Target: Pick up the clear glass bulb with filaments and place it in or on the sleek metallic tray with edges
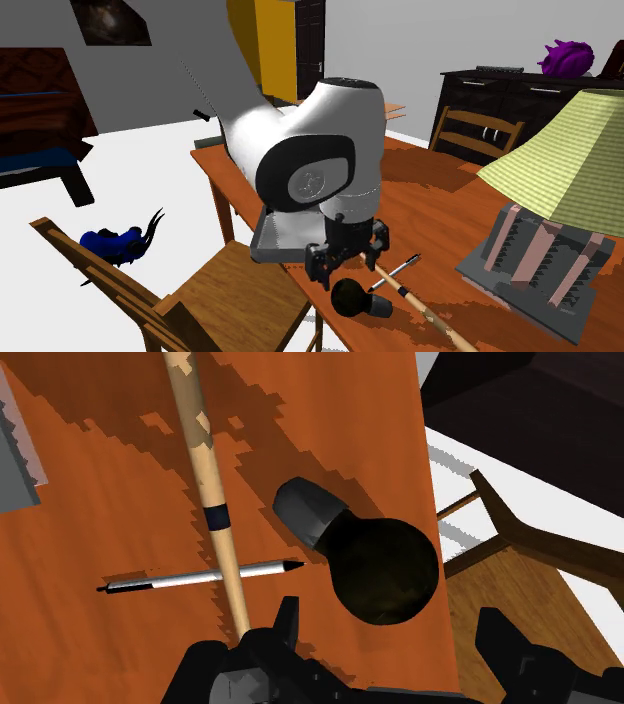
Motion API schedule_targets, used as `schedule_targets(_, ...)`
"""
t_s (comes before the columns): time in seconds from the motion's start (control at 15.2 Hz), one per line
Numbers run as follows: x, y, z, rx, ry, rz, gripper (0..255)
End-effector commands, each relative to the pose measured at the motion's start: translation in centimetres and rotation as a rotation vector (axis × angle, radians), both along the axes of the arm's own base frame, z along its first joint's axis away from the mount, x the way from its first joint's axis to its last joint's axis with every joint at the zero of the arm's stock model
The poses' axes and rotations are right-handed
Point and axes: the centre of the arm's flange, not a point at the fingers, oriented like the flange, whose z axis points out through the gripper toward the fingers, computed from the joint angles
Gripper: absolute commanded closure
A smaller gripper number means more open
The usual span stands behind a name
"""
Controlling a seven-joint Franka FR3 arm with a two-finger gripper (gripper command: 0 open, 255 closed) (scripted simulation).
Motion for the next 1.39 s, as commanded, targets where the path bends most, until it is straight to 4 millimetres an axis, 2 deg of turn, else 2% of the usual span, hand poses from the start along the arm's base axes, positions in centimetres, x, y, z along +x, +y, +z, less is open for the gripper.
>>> schedule_targets(0.0, 0.0, 0.4, -0.9, -0.006, 0.004, 0.003, 0)
schedule_targets(0.33, 0.1, 0.1, -3.8, -0.006, 0.004, 0.003, 0)
schedule_targets(0.86, 0.1, 0.1, -3.8, -0.006, 0.004, 0.003, 0)
schedule_targets(0.92, 0.1, 0.1, -3.8, -0.006, 0.004, 0.003, 255)
schedule_targets(1.32, 0.1, 0.1, -3.8, -0.006, 0.004, 0.003, 255)
